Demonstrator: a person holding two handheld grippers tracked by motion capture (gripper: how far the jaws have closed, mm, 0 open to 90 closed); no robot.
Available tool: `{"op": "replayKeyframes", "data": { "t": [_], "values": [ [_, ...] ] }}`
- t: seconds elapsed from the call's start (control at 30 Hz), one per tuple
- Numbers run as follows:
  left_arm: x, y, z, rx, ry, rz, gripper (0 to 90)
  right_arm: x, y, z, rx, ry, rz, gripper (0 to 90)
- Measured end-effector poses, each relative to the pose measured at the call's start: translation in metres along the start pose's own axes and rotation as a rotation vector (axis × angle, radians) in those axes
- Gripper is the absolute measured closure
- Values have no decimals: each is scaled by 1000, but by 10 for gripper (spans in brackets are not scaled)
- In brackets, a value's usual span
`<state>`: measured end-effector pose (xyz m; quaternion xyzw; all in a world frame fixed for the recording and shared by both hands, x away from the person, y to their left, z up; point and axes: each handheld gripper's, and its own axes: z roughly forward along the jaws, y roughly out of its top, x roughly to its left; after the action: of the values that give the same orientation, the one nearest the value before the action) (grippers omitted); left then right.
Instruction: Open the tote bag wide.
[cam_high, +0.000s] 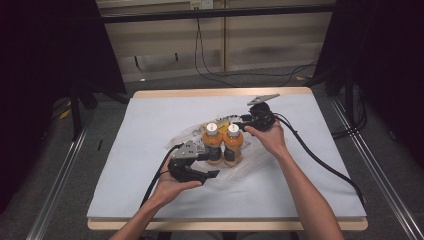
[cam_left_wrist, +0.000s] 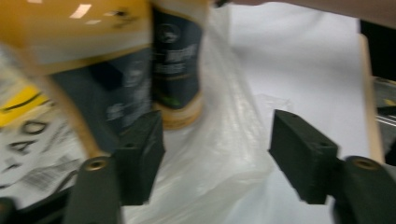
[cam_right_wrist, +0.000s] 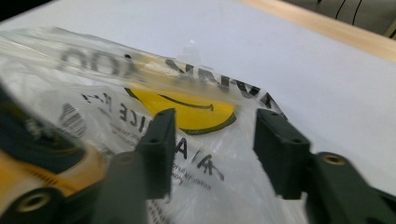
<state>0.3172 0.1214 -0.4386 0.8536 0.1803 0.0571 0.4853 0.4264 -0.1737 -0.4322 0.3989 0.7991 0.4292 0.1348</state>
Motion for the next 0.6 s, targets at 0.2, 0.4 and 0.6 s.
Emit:
{"op": "replayKeyframes", "data": {
  "t": [0.2, 0.4, 0.6],
  "values": [
    [6, -6, -26, -14, 86, -30, 137, 4, -15, -37, -74, -64, -1, 155],
    [11, -27, -54, 28, 185, -99, 72, 10, -46, -67, -97, -89, 25, 104],
    [1, -35, -82, -18, 215, -77, 68, 19, -72, -100, -134, -108, 49, 118]
  ]
}}
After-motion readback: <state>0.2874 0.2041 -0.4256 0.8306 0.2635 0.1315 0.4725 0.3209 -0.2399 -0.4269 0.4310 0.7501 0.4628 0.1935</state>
